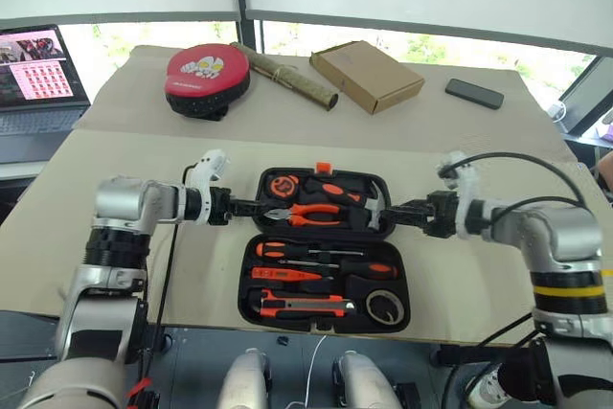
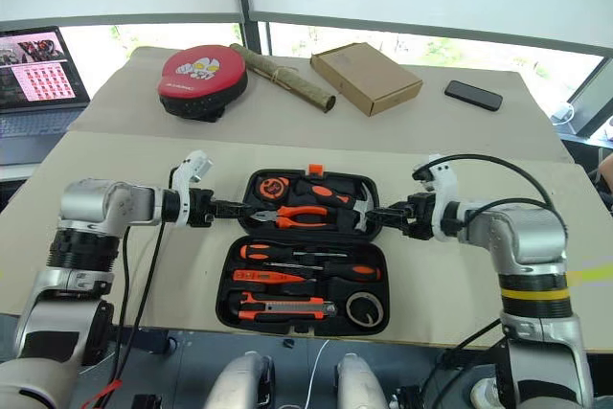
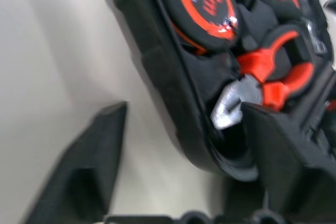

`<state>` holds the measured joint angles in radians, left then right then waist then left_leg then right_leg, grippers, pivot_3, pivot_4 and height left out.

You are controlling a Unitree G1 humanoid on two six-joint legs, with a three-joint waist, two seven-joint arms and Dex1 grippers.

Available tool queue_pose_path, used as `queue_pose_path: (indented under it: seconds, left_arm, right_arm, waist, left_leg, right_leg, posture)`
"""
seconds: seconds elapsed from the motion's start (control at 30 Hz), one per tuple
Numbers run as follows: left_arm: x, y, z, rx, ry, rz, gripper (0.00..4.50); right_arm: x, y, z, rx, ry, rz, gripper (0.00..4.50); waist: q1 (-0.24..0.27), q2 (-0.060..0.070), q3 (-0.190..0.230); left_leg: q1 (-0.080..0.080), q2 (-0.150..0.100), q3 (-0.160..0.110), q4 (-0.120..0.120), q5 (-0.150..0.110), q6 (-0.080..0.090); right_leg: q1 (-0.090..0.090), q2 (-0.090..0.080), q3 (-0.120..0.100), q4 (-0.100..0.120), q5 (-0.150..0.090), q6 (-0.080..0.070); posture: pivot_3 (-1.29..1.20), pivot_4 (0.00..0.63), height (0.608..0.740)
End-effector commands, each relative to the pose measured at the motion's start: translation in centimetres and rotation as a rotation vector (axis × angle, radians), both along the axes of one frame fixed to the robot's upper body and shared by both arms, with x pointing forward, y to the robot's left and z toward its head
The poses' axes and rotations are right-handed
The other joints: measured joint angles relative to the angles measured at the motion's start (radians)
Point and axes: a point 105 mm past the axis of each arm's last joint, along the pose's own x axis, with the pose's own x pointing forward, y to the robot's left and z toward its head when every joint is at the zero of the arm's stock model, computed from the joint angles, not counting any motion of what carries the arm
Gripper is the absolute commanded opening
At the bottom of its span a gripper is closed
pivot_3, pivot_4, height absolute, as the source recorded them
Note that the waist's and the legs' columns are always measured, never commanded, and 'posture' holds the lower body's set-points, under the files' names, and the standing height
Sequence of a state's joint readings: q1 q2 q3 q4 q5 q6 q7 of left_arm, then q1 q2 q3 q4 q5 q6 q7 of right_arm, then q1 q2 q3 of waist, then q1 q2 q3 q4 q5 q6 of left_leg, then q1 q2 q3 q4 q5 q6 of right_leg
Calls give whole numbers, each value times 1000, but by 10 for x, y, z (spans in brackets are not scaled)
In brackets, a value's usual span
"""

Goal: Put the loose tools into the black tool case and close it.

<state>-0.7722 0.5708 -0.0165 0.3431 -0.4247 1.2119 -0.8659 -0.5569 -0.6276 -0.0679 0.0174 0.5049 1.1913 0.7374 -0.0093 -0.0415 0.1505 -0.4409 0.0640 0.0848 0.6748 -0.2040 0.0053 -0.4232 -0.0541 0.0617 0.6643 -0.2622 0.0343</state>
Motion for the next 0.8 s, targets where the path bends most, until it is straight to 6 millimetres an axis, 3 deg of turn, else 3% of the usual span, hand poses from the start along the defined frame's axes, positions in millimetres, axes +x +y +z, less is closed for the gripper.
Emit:
queue_pose_path:
  seconds: [0.03, 0.13, 0.23, 0.5, 0.63, 0.8]
  left_arm:
    - [4, -3, 2, -5, -12, 18, 1700]
    - [5, -4, 6, -27, -22, 20, 607]
    - [5, -5, 9, -51, -33, 20, 12]
    - [-2, -28, 44, -178, -294, -104, 12]
    - [-8, -41, 63, -149, -579, -175, 12]
    - [-13, -40, 55, -67, -736, -199, 12]
  right_arm:
    - [2, 2, 7, -22, -27, 8, 1838]
    - [-1, 5, 5, -23, -18, 15, 727]
    - [-2, 6, 5, -15, -20, 17, 9]
    - [-1, 10, 29, 59, -152, -7, 9]
    - [6, 3, 53, -9, -387, -52, 9]
    - [1, 3, 65, -92, -584, -34, 9]
  waist:
    - [2, 0, 0]
    - [1, 1, 0]
    - [-1, 1, -1]
    - [-3, 1, 0]
    - [-1, 1, 0]
    - [-1, 1, 0]
  left_leg:
    - [0, 0, 0, 0, 0, 0]
    - [1, 0, 0, 1, 0, 0]
    - [4, 0, 0, 1, 1, -1]
    - [1, 0, 0, 1, 1, -1]
    - [-1, 0, 0, 1, 1, -1]
    - [-3, -1, 1, 1, 1, 0]
  right_leg:
    - [0, 0, 0, 0, 0, 0]
    - [1, 0, 0, 1, 1, 0]
    - [3, 0, 0, 1, 1, 0]
    - [1, 0, 1, 1, 2, 0]
    - [-1, -1, 1, 0, 2, 0]
    - [-2, -1, 1, -1, 2, 1]
  posture:
    - [0, 150, 740]
    - [0, 150, 740]
    - [0, 150, 740]
    - [0, 150, 740]
    - [0, 150, 740]
    - [0, 150, 740]
